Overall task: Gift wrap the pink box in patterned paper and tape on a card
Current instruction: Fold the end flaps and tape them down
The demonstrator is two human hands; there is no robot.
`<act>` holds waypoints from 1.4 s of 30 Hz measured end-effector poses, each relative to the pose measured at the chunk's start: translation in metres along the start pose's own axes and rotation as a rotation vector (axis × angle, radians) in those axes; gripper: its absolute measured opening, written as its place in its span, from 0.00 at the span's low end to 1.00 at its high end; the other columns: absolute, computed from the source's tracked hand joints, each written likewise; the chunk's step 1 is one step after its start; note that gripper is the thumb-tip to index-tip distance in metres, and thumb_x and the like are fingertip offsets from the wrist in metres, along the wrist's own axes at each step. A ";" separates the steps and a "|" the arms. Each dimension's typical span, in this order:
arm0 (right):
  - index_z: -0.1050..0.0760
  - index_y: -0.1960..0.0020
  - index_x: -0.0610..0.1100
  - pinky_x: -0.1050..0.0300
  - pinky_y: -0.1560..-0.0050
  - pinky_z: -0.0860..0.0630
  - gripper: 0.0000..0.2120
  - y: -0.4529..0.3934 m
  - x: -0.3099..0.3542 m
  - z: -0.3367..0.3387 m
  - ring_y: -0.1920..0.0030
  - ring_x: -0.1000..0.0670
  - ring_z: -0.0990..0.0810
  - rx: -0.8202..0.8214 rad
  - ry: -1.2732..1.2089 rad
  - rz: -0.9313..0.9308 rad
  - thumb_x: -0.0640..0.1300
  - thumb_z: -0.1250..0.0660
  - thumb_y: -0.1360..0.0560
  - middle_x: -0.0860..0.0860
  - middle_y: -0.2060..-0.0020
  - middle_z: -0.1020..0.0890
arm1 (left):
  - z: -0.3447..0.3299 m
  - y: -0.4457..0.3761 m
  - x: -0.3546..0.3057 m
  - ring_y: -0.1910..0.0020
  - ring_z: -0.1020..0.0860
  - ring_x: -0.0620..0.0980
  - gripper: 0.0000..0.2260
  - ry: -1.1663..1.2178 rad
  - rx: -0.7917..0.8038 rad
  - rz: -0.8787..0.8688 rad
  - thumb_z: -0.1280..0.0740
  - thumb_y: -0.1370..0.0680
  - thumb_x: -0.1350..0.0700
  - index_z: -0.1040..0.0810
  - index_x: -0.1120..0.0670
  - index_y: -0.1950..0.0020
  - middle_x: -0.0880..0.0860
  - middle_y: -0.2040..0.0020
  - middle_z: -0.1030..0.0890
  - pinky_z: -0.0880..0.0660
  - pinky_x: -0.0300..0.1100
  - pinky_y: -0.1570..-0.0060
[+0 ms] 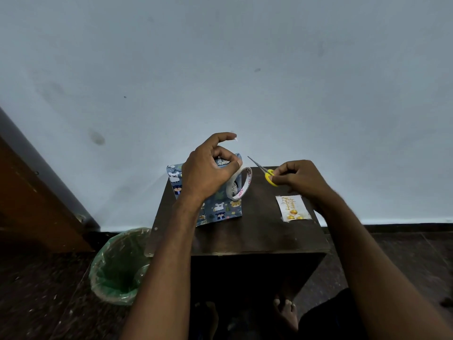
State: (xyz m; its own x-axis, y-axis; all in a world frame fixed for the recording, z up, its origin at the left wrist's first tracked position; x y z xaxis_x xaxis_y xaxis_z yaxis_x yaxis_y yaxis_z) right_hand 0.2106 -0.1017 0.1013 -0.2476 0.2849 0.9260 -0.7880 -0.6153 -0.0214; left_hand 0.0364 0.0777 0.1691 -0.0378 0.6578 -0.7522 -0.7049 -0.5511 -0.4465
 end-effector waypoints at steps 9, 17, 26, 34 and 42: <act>0.22 0.52 0.39 0.51 0.52 0.22 0.13 0.010 -0.017 -0.067 0.45 0.40 0.20 -0.088 0.824 -0.033 0.46 0.25 0.30 0.43 0.52 0.18 | -0.003 0.002 -0.001 0.44 0.16 0.37 0.23 0.014 0.053 0.002 0.23 0.25 0.50 0.21 0.39 0.30 0.36 0.56 0.13 0.22 0.53 0.35; 0.19 0.64 0.44 0.49 0.57 0.18 0.06 0.006 -0.005 -0.061 0.59 0.46 0.16 -0.235 0.179 -0.041 0.42 0.32 0.30 0.50 0.66 0.16 | -0.004 0.002 -0.001 0.42 0.17 0.36 0.25 0.042 0.083 0.010 0.22 0.27 0.51 0.19 0.39 0.31 0.36 0.56 0.13 0.23 0.53 0.34; 0.14 0.55 0.45 0.53 0.56 0.17 0.02 0.017 0.049 -0.052 0.59 0.53 0.14 -0.133 -0.006 0.377 0.40 0.22 0.27 0.53 0.61 0.13 | -0.006 0.002 -0.002 0.42 0.17 0.34 0.29 0.025 0.106 0.010 0.18 0.28 0.47 0.21 0.39 0.29 0.35 0.56 0.13 0.23 0.53 0.32; 0.16 0.56 0.45 0.65 0.61 0.24 0.04 0.027 0.061 -0.045 0.59 0.54 0.16 -0.234 0.003 0.492 0.39 0.23 0.26 0.55 0.60 0.15 | -0.003 0.003 -0.005 0.44 0.17 0.35 0.26 0.055 0.063 0.020 0.19 0.27 0.49 0.20 0.40 0.30 0.36 0.57 0.13 0.23 0.50 0.33; 0.20 0.49 0.38 0.46 0.53 0.26 0.16 0.034 0.085 -0.049 0.39 0.46 0.20 -0.040 -0.221 0.605 0.33 0.42 0.32 0.46 0.42 0.17 | 0.001 0.006 -0.006 0.54 0.14 0.42 0.28 0.203 0.151 -0.030 0.19 0.27 0.59 0.20 0.48 0.28 0.47 0.57 0.11 0.20 0.53 0.39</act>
State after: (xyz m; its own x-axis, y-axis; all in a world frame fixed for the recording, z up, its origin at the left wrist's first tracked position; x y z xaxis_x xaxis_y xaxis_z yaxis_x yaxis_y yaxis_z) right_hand 0.1351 -0.0620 0.1606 -0.5360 -0.2651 0.8015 -0.5667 -0.5908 -0.5743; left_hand 0.0316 0.0708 0.1711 0.1169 0.5477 -0.8285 -0.8021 -0.4398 -0.4039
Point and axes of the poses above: each hand's wrist, its own y-axis away from the middle knuckle, its own z-axis out of the back of the hand, x = y × z, the point moved 9 cm from there along -y, towards the middle knuckle
